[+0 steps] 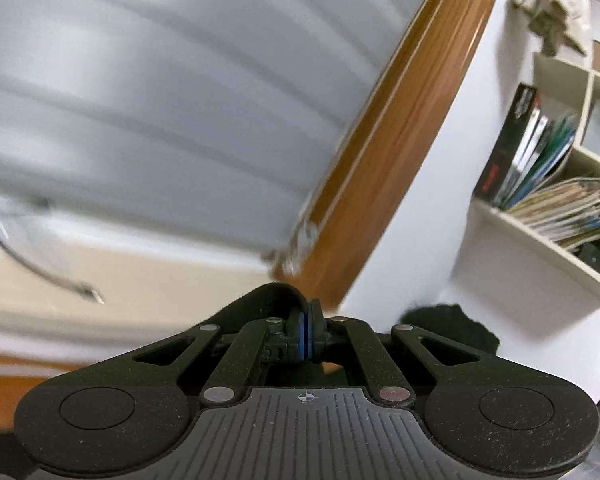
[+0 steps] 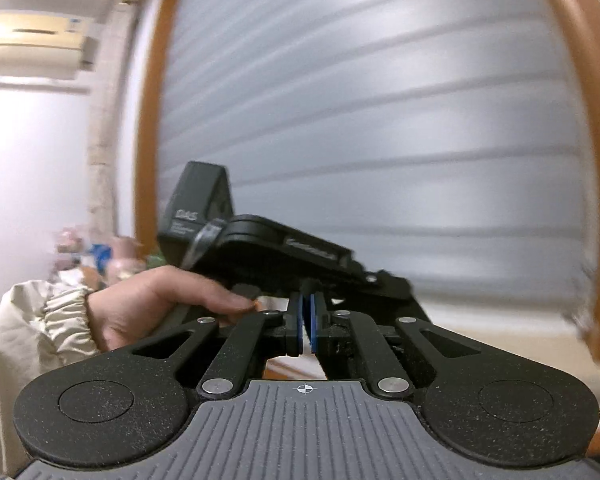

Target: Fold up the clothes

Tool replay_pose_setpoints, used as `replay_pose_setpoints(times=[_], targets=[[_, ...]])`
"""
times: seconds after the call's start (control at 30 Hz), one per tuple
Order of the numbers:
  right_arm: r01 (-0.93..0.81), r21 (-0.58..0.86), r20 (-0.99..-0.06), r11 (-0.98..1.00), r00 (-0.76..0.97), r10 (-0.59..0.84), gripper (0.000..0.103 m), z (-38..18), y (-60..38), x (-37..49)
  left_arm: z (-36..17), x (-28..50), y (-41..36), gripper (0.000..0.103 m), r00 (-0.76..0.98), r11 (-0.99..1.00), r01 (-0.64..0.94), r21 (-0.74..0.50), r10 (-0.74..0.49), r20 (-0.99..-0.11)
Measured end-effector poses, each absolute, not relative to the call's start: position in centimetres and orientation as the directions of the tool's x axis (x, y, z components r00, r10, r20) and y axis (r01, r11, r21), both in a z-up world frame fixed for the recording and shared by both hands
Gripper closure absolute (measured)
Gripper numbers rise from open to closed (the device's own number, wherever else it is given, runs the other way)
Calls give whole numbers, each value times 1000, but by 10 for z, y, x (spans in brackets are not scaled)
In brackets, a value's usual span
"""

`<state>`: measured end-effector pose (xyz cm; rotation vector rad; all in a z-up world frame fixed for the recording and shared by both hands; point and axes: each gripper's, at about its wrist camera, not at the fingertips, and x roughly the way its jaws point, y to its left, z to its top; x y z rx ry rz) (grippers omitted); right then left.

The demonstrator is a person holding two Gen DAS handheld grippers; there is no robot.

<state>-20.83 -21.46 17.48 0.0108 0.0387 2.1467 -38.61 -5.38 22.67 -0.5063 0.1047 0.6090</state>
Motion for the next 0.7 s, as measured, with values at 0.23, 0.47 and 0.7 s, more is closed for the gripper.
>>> replay_pose_setpoints(times=[0.23,0.47,0.7], targets=[[-725,11,25,-688,-688,725,99,210,-193,-311,281,-491,-82,102,723,664,-691,-284,642,-258],[-603,95,-13,-792,-797,604,99,199,-171,-410,271,-600,-95,102,605,555,-796,-240,727,-325],[-579,207,-233,-789,-812,535,88,122,-148,-469,146,-690,-89,85,425,344,-905,-250,709,-563]])
